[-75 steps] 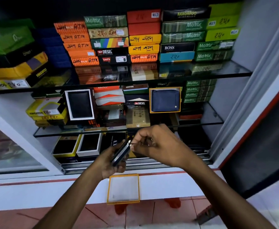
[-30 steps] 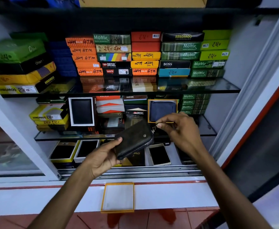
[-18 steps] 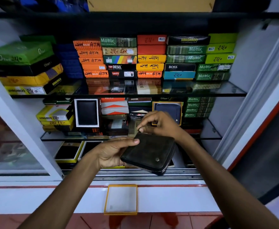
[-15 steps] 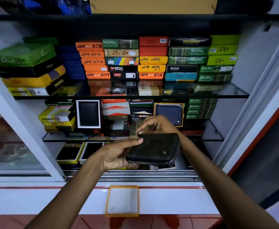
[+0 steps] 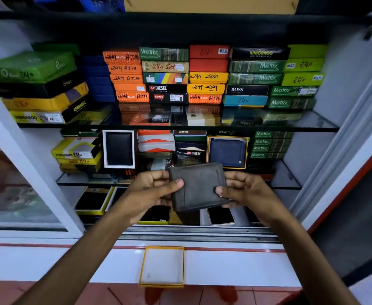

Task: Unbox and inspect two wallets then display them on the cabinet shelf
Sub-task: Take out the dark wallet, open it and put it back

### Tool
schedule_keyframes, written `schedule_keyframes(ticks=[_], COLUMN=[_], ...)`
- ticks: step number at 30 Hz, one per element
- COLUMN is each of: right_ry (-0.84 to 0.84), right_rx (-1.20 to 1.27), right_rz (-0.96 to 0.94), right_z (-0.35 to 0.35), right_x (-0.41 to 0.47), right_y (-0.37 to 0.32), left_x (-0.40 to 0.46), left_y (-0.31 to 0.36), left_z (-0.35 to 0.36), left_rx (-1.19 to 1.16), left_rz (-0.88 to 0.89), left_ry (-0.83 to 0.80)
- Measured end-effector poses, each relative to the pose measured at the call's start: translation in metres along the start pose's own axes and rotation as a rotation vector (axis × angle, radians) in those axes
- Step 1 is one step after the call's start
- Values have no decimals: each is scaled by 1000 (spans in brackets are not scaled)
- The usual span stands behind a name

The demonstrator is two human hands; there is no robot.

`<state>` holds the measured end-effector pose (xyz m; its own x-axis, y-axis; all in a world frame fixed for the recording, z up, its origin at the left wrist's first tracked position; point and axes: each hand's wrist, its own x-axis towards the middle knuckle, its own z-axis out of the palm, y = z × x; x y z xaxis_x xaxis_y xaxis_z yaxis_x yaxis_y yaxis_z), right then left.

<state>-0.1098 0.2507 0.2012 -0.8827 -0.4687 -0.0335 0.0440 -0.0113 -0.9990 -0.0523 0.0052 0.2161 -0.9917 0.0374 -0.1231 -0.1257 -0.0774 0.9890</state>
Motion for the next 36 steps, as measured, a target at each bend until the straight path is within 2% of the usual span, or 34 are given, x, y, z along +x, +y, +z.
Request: schedule_keyframes(ticks=[2, 5, 8, 10, 13, 17, 20, 22, 24, 26, 28, 32, 36], right_ry=[29, 116, 266, 313, 311, 312, 303, 295, 266, 168, 103, 73, 76], right_rx=[-47, -272, -546, -678, -773, -822, -745, -630, -489, -259, -139, 8, 38], right_rz=[-139, -397, -842, -1087, -1262, -1300, -1205, -1015, -680, -280, -34, 292, 503], right_z=[-1, 0, 4, 5, 5, 5, 9, 12, 17, 26, 35, 54, 72], right_x=[-5, -11, -17, -20, -25, -28, -25, -25, -26, -26, -25, -23, -18], right_y=[0, 5, 13, 18, 20, 22, 31, 40, 52, 66, 87, 135, 179], left_x=[-7, -18, -25, -27, -27, -26, -29, -34, -39, -43, -41, -40, -43], left_y=[3, 2, -2, -10, -19, -24, -31, -36, -47, -63, -86, -137, -189], left_z=[1, -1, -4, -5, -8, -10, -10, -12, -14, -14, -20, -39, -58], left_rx=[110, 347, 650, 773, 829, 858, 805, 722, 591, 315, 102, 26, 70], left_rz=[179, 469, 920, 1151, 1263, 1261, 1201, 1028, 731, 399, 170, -155, -286], left_ry=[25, 83, 87, 56, 10, 24, 68, 130, 215, 231, 265, 340, 406])
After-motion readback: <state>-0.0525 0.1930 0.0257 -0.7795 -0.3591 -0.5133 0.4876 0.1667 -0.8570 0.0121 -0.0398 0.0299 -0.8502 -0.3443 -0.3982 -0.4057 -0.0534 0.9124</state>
